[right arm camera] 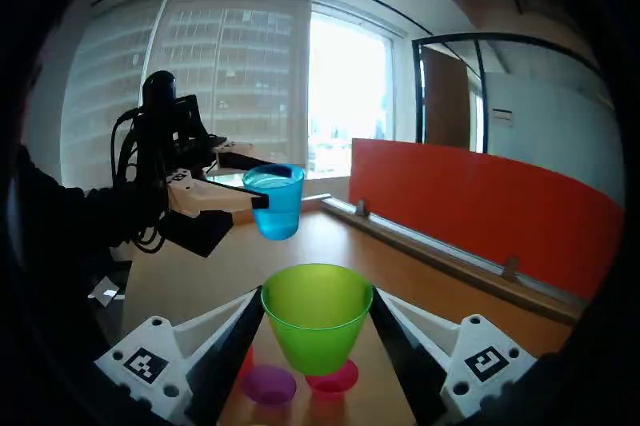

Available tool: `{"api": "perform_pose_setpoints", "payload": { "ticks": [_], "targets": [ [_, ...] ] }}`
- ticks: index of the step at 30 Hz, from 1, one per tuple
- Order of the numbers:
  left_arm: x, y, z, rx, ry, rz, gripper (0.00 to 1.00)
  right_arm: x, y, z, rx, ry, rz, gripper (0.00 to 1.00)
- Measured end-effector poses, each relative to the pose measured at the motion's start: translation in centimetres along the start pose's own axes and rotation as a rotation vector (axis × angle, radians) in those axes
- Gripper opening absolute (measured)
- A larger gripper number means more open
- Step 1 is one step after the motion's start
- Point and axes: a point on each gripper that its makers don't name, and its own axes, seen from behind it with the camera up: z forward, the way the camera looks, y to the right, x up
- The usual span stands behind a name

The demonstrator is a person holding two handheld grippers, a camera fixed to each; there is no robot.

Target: Pour water

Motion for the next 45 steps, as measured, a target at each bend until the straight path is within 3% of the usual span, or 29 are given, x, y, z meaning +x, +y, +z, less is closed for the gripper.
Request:
{"api": "perform_pose_setpoints", "payload": {
  "ticks": [45],
  "targets": [
    [1.5,0.8,1.1,0.001,-0.016,0.214,0.89,-1.5,-2.4,2.8,0.075,-0.021,0.022,0.94]
  ]
}}
